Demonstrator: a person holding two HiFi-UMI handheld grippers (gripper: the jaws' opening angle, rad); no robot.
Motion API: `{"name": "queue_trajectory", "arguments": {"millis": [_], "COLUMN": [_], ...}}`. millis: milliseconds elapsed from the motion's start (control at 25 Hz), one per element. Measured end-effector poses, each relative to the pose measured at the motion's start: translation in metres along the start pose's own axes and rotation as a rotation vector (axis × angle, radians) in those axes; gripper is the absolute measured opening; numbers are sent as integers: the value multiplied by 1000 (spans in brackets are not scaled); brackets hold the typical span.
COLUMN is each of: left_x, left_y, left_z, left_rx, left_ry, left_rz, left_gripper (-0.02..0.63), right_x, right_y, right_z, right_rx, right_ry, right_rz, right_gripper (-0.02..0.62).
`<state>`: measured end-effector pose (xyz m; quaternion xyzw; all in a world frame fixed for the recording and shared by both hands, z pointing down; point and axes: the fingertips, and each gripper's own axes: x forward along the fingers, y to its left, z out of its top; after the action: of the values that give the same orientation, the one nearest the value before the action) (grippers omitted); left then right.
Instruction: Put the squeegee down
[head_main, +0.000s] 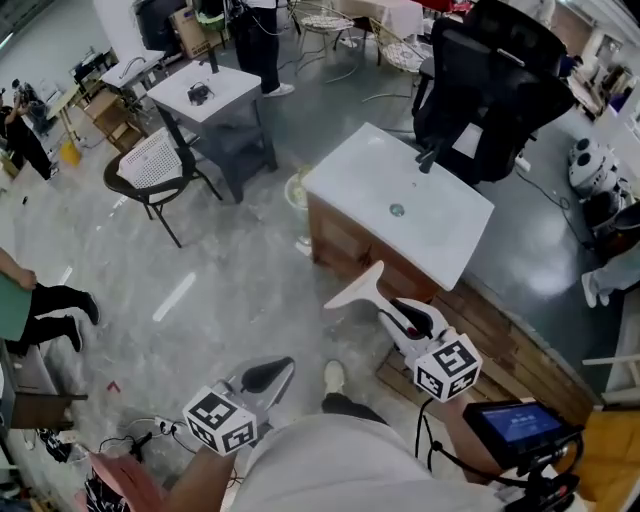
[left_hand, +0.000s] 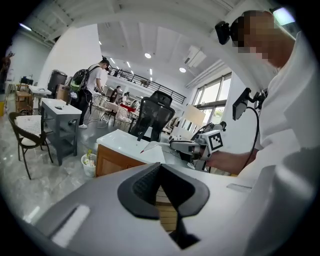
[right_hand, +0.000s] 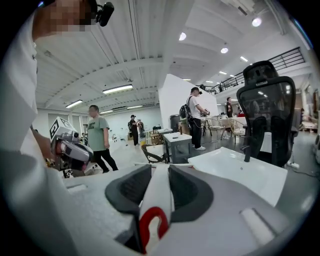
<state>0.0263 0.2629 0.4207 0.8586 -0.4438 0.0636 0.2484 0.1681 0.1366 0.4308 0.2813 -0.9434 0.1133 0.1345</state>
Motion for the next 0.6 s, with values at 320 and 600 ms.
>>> {"name": "queue_trajectory", "arguments": {"millis": [320, 600], "left_x": [52, 84], "left_y": [45, 112], "left_z": [56, 80], "left_rx": [9, 29], "left_ry": [-22, -16], "left_rz": [-14, -58], "left_gripper": [5, 5], "right_x": [59, 123], "right_y": [-62, -112], "right_z": [17, 28], "right_rx": [17, 15], "right_ry": [13, 32], "right_rz": [-39, -105], "right_gripper": [117, 117]}}
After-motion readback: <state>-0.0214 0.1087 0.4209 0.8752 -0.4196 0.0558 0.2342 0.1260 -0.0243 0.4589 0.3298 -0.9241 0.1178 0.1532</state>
